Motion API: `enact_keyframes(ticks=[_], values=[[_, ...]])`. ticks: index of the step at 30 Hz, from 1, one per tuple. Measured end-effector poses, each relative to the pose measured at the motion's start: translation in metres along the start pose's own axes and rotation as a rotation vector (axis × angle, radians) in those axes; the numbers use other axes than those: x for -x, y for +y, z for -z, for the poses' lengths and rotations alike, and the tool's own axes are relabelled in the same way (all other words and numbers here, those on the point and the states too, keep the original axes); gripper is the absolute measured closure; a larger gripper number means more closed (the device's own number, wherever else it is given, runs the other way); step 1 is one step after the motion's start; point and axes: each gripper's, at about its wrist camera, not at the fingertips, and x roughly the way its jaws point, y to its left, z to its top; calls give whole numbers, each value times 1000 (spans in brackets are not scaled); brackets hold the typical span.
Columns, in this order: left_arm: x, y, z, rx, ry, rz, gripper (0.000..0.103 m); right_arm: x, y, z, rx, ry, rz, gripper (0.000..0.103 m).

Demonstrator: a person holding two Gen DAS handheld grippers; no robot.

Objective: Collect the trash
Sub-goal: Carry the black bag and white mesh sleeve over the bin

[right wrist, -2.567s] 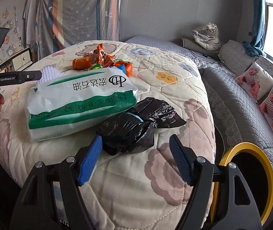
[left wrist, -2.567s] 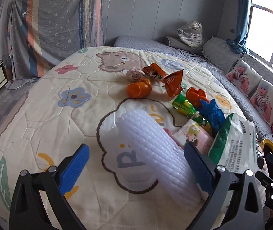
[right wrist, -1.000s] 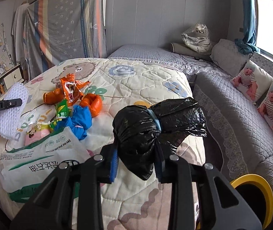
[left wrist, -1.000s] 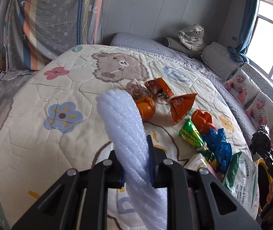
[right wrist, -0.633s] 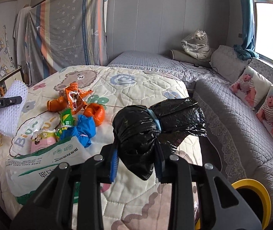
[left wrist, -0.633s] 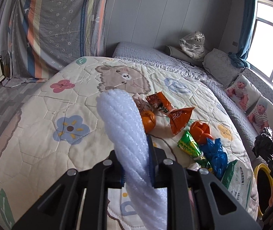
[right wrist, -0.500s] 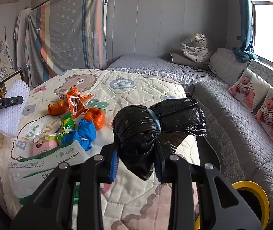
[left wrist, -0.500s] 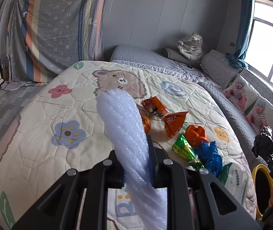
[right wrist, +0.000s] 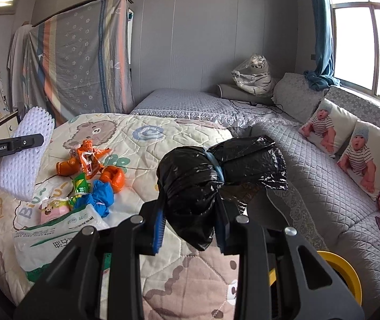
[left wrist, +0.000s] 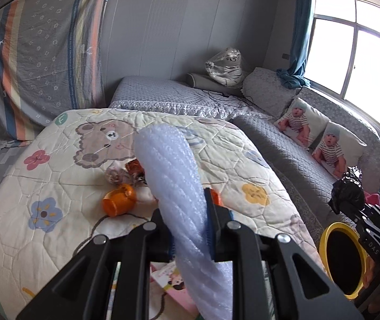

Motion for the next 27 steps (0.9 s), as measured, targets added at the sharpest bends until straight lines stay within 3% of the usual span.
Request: enact_keyframes(ticks=[14,27], values=[[-10,-103,0,-124,9,168,87,33,-57,10,-70,-22,133,74],[-32,-198,16,-235,56,336,87,56,-113,45,-164,17,263,74]])
